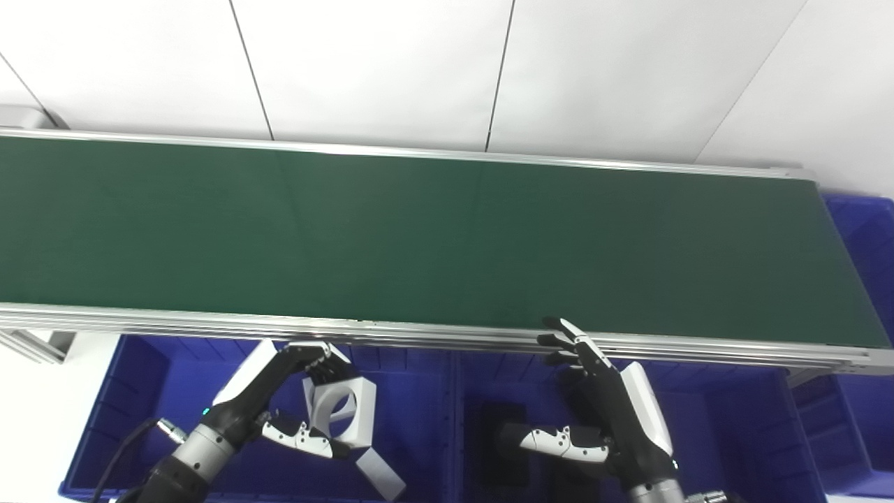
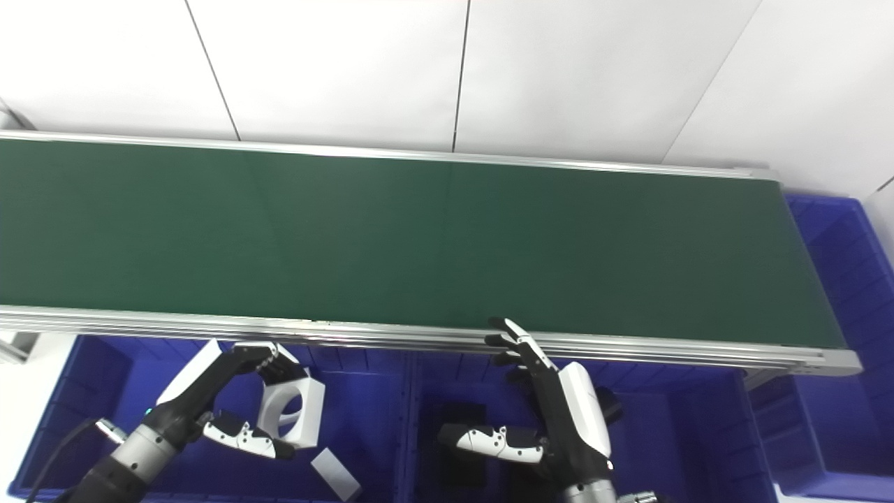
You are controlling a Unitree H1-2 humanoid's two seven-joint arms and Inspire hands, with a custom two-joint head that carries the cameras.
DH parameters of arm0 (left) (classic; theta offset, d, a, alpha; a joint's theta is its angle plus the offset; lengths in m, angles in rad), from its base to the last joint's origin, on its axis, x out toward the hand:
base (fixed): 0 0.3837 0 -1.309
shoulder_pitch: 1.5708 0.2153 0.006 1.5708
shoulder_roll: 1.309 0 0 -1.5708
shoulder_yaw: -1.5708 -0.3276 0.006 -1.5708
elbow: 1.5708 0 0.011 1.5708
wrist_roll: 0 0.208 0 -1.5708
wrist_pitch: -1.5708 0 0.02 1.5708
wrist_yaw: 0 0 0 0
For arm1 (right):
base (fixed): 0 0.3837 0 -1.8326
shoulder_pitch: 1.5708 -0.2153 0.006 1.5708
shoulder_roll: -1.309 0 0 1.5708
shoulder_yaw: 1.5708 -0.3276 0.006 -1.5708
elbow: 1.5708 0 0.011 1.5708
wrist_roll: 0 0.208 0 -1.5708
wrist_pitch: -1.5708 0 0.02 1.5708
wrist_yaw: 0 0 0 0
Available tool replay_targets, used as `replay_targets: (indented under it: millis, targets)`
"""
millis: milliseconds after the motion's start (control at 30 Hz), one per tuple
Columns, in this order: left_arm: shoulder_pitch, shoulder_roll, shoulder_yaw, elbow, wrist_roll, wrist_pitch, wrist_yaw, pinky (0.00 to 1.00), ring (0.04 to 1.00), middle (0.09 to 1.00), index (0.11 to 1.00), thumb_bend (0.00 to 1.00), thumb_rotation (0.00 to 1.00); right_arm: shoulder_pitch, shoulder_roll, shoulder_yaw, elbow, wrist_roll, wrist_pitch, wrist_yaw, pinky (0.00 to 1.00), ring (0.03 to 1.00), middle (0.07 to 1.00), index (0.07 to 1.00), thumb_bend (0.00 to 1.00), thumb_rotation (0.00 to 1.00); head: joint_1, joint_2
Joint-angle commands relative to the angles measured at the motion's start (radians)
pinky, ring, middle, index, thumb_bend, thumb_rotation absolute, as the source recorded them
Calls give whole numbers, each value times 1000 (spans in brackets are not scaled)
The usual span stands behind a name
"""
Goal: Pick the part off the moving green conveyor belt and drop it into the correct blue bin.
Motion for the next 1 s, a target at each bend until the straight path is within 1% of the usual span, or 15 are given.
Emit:
replay_targets:
  millis: [0, 33, 67, 100, 133, 233, 267, 300, 333, 400, 533, 667, 733, 867, 967]
  targets:
    - [-18, 24, -3, -40, -8, 17, -22, 525, 484, 509, 471, 498, 0, 1, 3, -5, -32, 0, -4, -7, 612, 705, 786, 866, 846, 363, 0, -1]
    - [-20, 31, -8, -48, -7, 28, -37, 538, 486, 511, 469, 498, 0, 1, 3, -6, -29, 3, -7, -8, 613, 704, 786, 866, 845, 360, 0, -1]
    - [-21, 36, -10, -54, -7, 36, -47, 573, 571, 520, 471, 506, 0, 1, 3, -6, -27, 4, -9, -9, 618, 704, 784, 866, 845, 361, 0, -1]
    - [-23, 45, -15, -63, -10, 42, -64, 585, 599, 523, 471, 508, 0, 1, 3, -6, -28, -1, -9, -9, 620, 703, 784, 866, 845, 361, 1, 0]
    - [-25, 51, -19, -69, -12, 46, -75, 602, 628, 603, 486, 505, 39, 1, 3, -5, -28, -5, -8, -10, 615, 702, 781, 866, 845, 366, 1, 0]
    - [-29, 71, -31, -83, -20, 46, -104, 636, 670, 676, 497, 505, 75, 3, 7, -4, -35, -13, -1, -8, 615, 703, 779, 865, 850, 383, -5, 3]
    - [-29, 73, -32, -84, -20, 42, -106, 652, 691, 698, 599, 586, 216, 3, 8, -5, -34, -8, -2, -7, 621, 707, 782, 867, 850, 379, -5, 3]
    - [-29, 73, -31, -81, -24, 32, -106, 670, 715, 722, 677, 657, 335, 4, 8, -5, -35, -2, -2, -5, 627, 711, 785, 869, 849, 372, -12, 4]
    - [-29, 73, -31, -78, -27, 26, -108, 679, 727, 734, 699, 683, 374, 4, 9, -5, -36, 2, -2, -3, 629, 712, 787, 870, 848, 367, -12, 4]
    - [-30, 77, -33, -83, -28, 23, -116, 695, 748, 755, 728, 724, 416, 4, 12, -5, -36, 8, -3, -3, 623, 709, 786, 868, 852, 356, -17, 5]
    - [-29, 85, -42, -113, -22, 65, -146, 720, 778, 783, 757, 763, 433, 7, 13, -4, -36, 12, -6, -3, 620, 710, 790, 871, 851, 358, -27, 5]
    - [-24, 68, -36, -109, -40, 41, -138, 716, 772, 778, 758, 765, 435, 9, 16, -3, -41, 2, 0, -4, 625, 711, 790, 870, 852, 363, -35, 5]
    - [-19, 58, -34, -117, -42, 43, -130, 723, 772, 778, 759, 774, 467, 10, 19, -3, -41, 7, -1, -5, 620, 710, 788, 868, 854, 351, -38, 4]
    - [-17, 35, -27, -112, -64, 28, -119, 741, 783, 790, 763, 788, 492, 10, 19, -1, -41, 1, 1, -2, 621, 711, 787, 869, 856, 360, -45, 4]
    - [-17, 11, -22, -107, -123, 17, -117, 723, 780, 804, 775, 797, 473, 12, 20, -1, -42, 3, 6, 0, 623, 716, 788, 869, 861, 357, -50, 1]
